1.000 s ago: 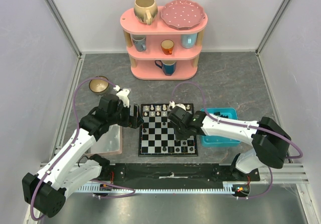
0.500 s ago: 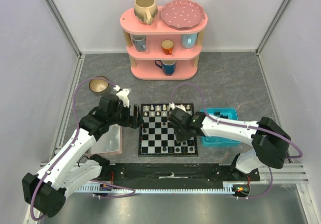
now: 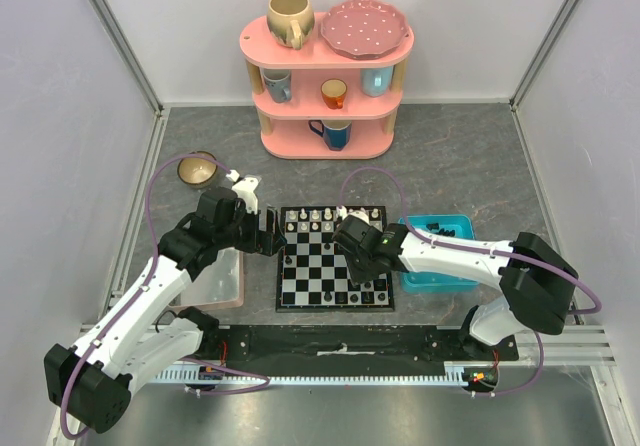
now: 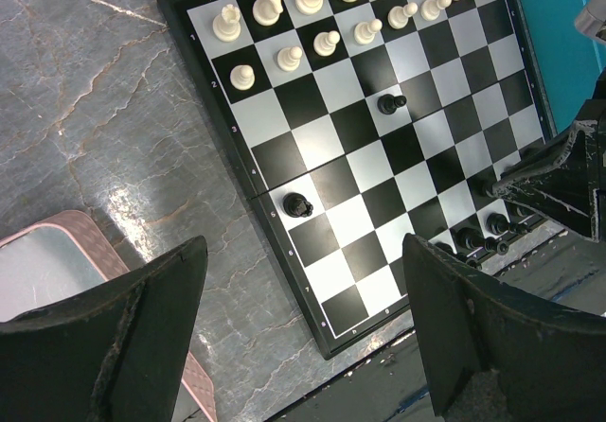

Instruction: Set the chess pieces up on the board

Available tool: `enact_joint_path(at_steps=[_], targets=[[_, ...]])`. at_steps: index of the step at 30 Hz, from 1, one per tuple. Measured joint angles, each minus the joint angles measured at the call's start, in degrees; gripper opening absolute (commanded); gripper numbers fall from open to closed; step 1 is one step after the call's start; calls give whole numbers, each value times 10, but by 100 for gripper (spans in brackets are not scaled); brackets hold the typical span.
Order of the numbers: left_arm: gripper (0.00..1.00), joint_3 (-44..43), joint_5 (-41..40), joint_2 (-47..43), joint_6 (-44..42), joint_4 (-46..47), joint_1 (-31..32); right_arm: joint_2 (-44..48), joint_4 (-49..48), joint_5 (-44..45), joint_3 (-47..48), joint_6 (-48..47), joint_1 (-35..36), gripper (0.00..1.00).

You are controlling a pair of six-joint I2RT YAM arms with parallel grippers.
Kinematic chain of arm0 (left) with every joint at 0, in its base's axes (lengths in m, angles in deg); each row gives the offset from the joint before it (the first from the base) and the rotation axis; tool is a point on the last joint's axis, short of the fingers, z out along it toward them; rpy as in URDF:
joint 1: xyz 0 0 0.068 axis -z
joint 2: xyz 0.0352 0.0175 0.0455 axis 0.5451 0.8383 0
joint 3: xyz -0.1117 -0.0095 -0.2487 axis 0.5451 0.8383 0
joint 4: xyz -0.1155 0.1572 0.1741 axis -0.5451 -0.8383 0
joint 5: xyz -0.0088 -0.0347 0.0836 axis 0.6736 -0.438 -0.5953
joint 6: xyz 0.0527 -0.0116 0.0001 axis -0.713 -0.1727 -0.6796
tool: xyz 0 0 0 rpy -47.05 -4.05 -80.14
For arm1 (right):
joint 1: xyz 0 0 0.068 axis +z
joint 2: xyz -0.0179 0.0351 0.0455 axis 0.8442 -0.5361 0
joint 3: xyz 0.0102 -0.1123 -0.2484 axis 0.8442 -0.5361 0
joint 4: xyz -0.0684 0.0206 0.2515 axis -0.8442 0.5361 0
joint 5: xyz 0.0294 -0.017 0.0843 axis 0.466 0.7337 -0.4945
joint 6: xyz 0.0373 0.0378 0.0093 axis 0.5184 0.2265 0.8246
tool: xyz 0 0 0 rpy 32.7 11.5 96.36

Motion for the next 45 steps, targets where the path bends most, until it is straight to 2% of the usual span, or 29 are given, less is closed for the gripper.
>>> enact_joint_path(at_steps=[10,21,32,45], targets=[[89,0,0,0,0,0,0,0,0,0,0,2,0,34],[90,0,0,0,0,0,0,-8,3,22,23,2,0,36],[91,0,-13,-20,0,0,0,-103,-6,34,137,-5,-4,38],[91,0,-13,-19,0,0,0,-142,-22,37,163,-16,-46,38]])
